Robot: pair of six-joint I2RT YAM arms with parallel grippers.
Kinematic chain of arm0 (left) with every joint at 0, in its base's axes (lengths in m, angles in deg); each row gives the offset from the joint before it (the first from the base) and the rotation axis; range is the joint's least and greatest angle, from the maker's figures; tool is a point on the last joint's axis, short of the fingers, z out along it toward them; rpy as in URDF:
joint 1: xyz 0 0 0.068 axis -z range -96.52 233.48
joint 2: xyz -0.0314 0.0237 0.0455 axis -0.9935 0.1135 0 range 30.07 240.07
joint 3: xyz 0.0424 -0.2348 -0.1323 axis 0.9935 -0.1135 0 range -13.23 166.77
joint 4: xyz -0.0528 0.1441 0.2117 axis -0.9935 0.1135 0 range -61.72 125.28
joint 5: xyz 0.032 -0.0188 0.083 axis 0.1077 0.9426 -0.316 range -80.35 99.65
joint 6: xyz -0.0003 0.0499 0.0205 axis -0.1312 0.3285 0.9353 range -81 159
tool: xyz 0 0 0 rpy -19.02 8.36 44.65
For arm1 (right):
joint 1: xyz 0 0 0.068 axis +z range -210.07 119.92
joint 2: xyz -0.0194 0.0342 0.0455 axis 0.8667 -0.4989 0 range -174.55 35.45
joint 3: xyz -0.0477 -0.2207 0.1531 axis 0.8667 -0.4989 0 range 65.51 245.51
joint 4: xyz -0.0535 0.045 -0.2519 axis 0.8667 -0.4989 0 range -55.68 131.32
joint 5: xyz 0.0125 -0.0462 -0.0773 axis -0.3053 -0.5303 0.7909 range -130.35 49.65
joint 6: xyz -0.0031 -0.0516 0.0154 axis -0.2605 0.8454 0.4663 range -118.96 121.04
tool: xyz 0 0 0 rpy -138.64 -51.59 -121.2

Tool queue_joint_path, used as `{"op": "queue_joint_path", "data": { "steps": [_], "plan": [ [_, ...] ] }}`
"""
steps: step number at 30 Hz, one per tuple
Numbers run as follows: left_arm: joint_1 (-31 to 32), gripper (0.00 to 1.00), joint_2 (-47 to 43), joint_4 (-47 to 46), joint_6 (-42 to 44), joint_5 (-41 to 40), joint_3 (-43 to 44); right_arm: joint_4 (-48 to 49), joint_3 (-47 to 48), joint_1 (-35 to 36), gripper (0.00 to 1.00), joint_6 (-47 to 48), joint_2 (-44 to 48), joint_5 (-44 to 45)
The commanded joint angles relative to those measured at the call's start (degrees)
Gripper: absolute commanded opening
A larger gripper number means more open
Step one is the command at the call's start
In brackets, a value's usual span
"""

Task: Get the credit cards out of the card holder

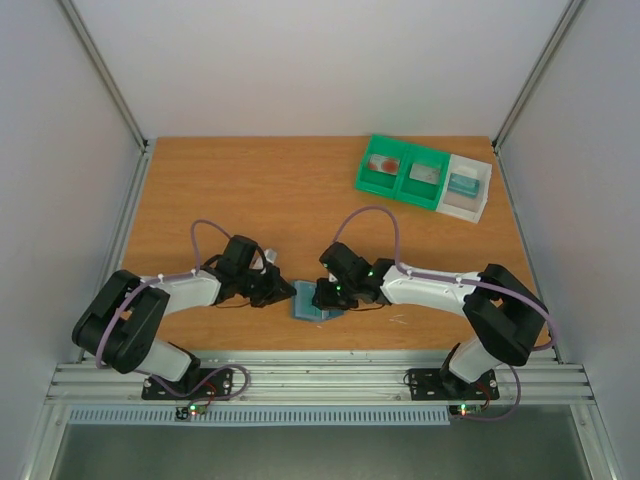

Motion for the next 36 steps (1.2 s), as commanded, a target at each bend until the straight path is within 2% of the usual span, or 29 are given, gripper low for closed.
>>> {"op": "queue_joint_path", "data": {
  "steps": [1, 11, 15, 17, 24, 28, 32, 36],
  "plan": [
    [0.2, 0.04, -1.0, 1.5, 1.3, -2.5, -0.9, 3.9, -2.6, -1.1, 0.23, -1.4, 0.2, -1.7],
    [0.2, 0.04, -1.6, 6.9, 3.5, -6.0, -0.3, 10.0, -9.4, -3.7, 0.2, -2.7, 1.0, -4.0],
    [0.2, 0.05, -1.8, 13.6, 7.2, -11.2, 1.7, 13.0, -11.3, -4.3, 0.19, -3.2, 0.8, -5.6],
    [0.2, 0.08, -2.2, 16.6, 8.9, -12.1, 3.4, 13.9, -11.7, -4.3, 0.18, -3.4, 0.8, -6.4],
    [0.2, 0.31, -7.4, 22.7, 9.8, -11.4, 7.4, 15.5, -11.5, -4.3, 0.18, -3.9, 1.3, -8.3],
    [0.2, 0.38, -10.2, 24.4, 9.1, -11.7, 9.1, 14.6, -10.0, -4.3, 0.18, -4.0, 1.1, -8.8],
    [0.2, 0.38, -10.7, 23.2, 8.7, -9.2, 9.5, 14.7, -9.1, -4.3, 0.18, -4.0, 1.3, -9.0],
    [0.2, 0.27, -9.2, 16.1, 7.0, -5.1, 7.1, 15.2, -8.4, -4.3, 0.18, -4.1, 0.4, -9.2]
  ]
}}
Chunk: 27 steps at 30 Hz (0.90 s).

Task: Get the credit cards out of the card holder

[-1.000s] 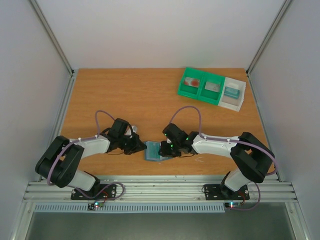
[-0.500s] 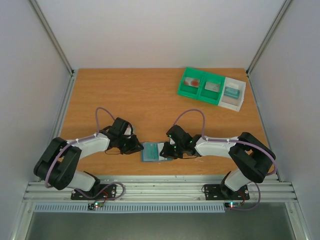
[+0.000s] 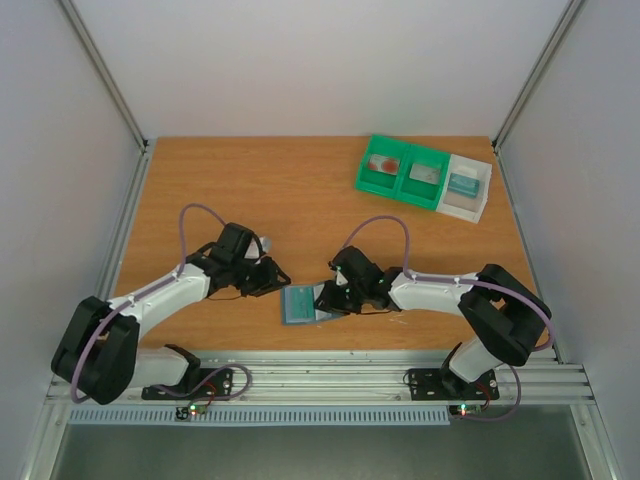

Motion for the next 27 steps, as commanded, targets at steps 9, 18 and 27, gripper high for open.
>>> {"op": "queue_joint_path", "data": {
  "steps": [9, 18, 27],
  "plan": [
    [0.2, 0.16, 7.1, -16.7, -4.3, 4.7, -8.0, 1.0, 4.5, -0.2, 0.18, 0.0, -2.6, -0.4],
    [0.2, 0.08, 10.2, -17.7, -3.0, 3.1, -9.5, 1.3, 3.8, -0.3, 0.2, 0.3, -5.4, 1.1],
    [0.2, 0.07, 11.1, -13.7, -0.7, 0.4, -7.9, 0.3, 2.9, -0.4, 0.23, 0.8, -4.6, 2.4]
  ]
}}
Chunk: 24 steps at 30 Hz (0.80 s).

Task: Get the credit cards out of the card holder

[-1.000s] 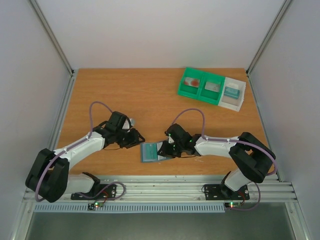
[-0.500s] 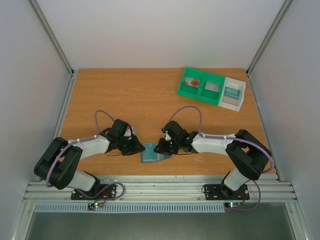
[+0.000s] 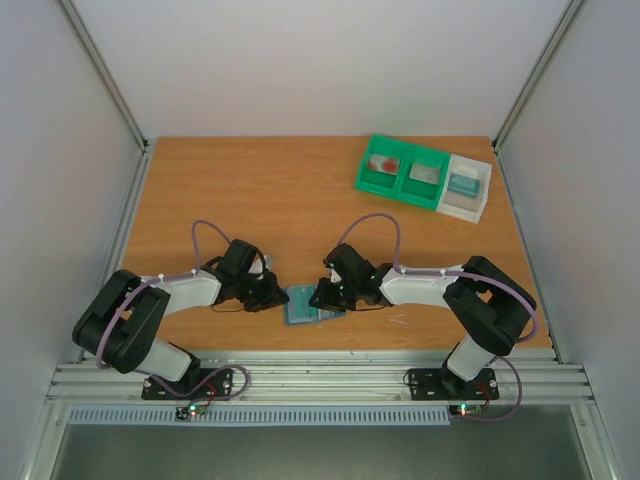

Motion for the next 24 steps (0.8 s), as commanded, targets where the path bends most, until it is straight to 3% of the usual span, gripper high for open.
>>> {"op": "queue_joint_path", "data": {
  "steps": [1, 16, 24],
  "plan": [
    [0.2, 0.07, 0.5, 3.2, 3.6, -3.8, 1.5, -1.8, -0.4, -0.4, 0.24, 1.0, 0.9, 2.7],
    [0.2, 0.07, 0.4, 5.8, 5.9, -5.4, 2.9, 2.4, -0.4, -0.7, 0.21, 0.9, -2.1, -0.9],
    [0.2, 0.06, 0.6, 7.2, 6.7, -6.8, 3.9, 3.1, -1.6, -0.8, 0.12, 0.8, -1.7, 0.0]
  ]
}}
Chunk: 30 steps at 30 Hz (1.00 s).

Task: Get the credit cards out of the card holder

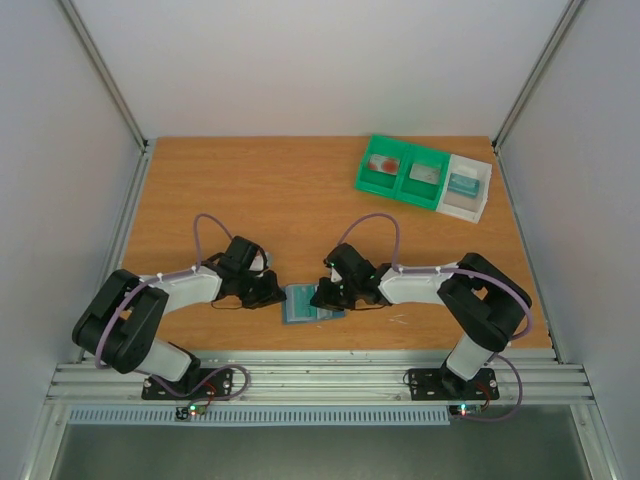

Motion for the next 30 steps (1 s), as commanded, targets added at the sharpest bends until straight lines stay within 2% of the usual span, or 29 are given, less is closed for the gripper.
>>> {"op": "queue_joint_path", "data": {
  "steps": [1, 8, 17, 22, 25, 30],
  "plan": [
    [0.2, 0.06, 0.9, 2.1, 1.9, -3.6, 1.4, 1.2, -1.8, -0.3, 0.11, 0.2, 0.5, 0.9],
    [0.2, 0.03, 0.9, 0.4, 2.1, -4.9, 0.4, 0.2, -2.6, -1.6, 0.02, 1.6, 2.3, 0.9],
    [0.2, 0.03, 2.1, -1.0, 1.3, -4.9, -0.3, 0.8, -5.3, -2.9, 0.01, 2.8, 5.8, 0.0],
    [0.2, 0.03, 1.3, -1.7, 0.8, -4.7, -0.8, -3.1, -5.6, -2.9, 0.01, 5.4, 10.2, 1.2],
    [0.2, 0.06, -0.2, -1.7, 0.1, -3.7, -0.9, -7.4, -5.0, -2.9, 0.01, 8.0, 13.7, 2.7],
    [0.2, 0.16, -5.6, 1.2, -0.5, -1.8, 0.7, -15.7, -2.1, -3.0, 0.01, 13.1, 18.3, 3.3]
  ]
}}
